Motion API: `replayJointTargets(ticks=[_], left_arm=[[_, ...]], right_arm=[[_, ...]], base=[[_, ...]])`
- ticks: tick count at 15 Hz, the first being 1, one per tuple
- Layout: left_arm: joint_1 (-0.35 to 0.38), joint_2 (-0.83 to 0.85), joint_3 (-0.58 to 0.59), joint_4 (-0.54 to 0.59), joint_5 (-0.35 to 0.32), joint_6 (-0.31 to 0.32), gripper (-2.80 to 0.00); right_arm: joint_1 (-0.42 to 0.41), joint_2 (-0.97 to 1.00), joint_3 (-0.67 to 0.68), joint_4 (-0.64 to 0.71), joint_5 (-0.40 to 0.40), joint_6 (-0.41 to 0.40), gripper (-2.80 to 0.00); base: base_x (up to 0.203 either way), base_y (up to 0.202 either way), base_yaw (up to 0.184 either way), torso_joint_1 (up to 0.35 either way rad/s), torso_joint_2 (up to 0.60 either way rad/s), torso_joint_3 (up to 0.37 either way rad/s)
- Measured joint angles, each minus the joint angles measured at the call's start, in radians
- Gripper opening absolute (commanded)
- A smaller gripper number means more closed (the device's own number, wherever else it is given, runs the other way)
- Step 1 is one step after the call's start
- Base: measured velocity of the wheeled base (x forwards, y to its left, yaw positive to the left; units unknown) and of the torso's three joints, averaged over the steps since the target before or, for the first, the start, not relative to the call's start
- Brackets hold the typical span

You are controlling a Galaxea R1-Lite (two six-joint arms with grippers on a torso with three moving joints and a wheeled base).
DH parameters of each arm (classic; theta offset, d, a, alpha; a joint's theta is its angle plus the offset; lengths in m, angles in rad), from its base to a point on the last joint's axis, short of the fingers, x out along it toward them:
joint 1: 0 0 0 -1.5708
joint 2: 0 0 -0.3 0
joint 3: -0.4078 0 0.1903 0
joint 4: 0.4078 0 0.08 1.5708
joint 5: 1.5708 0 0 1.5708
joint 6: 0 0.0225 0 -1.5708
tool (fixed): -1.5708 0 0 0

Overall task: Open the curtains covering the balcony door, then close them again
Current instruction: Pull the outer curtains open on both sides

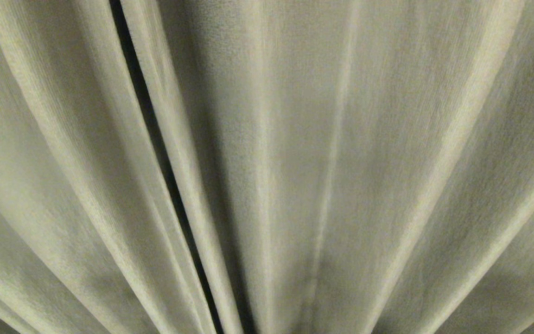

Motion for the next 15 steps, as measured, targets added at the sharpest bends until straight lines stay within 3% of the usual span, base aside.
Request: replayJointTargets(ticks=[15], left_arm=[[0.000,0.000,0.000,0.000,0.000,0.001,-2.80]], right_arm=[[0.000,0.000,0.000,0.000,0.000,0.000,-2.80]], base=[[0.000,0.000,0.000,0.000,0.00,0.000]])
